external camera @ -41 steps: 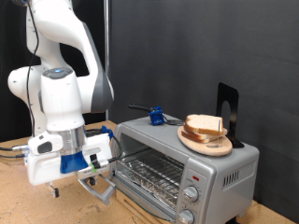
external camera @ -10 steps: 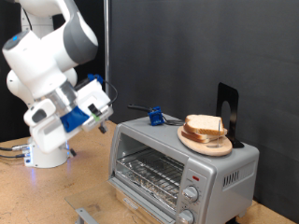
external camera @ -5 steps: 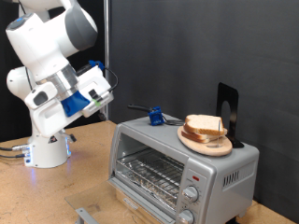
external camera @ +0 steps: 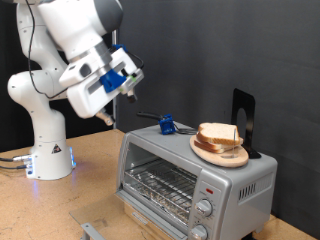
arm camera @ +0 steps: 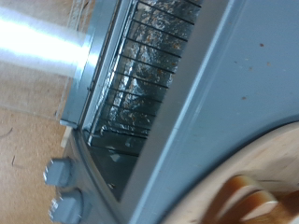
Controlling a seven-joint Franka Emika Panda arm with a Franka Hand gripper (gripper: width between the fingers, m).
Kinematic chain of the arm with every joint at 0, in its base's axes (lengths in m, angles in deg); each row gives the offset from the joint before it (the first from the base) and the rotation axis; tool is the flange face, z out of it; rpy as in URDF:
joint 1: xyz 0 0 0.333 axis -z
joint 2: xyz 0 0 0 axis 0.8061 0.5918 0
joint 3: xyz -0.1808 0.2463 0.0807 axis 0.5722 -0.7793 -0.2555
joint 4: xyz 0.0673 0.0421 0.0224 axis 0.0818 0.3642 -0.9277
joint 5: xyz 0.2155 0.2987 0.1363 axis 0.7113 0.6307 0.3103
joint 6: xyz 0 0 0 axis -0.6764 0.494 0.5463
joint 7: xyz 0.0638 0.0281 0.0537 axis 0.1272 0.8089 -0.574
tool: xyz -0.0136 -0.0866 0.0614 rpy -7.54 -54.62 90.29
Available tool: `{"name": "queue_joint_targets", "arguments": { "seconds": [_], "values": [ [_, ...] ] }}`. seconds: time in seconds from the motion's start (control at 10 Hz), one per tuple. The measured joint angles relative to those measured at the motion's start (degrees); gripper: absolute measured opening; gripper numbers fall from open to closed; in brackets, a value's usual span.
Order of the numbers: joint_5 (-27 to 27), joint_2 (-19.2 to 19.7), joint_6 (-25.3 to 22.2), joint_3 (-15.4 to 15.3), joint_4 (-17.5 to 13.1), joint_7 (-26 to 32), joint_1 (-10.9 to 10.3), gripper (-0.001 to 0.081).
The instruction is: Make a piece of toast with the oven
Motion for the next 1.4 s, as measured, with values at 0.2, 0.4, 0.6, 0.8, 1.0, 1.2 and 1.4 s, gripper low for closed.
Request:
{"name": "queue_joint_targets", "arguments": {
  "seconds": [0.2,0.4,0.6,0.8,1.0,1.2,1.4],
  "values": [
    [-2.63,-2.56,-2.90,-2.42,-0.14,-2.48,0.04,0.0809],
    [-1.22,-2.56,-2.52,-2.26,0.06,0.44,-0.45,0.0809],
    [0.54,-4.59,-3.17,-2.72,0.28,8.00,-3.48,0.0809],
    [-0.08,-8.49,-3.88,-4.65,1.50,9.93,-5.22,0.0809],
    [-3.29,-13.08,-3.61,-8.28,3.89,7.70,-5.18,0.0809],
    [-4.33,-17.43,-3.98,-11.67,6.25,2.76,-4.98,0.0809],
    [-4.35,-19.84,-5.27,-12.99,7.67,-2.12,-4.65,0.0809]
  ]
}}
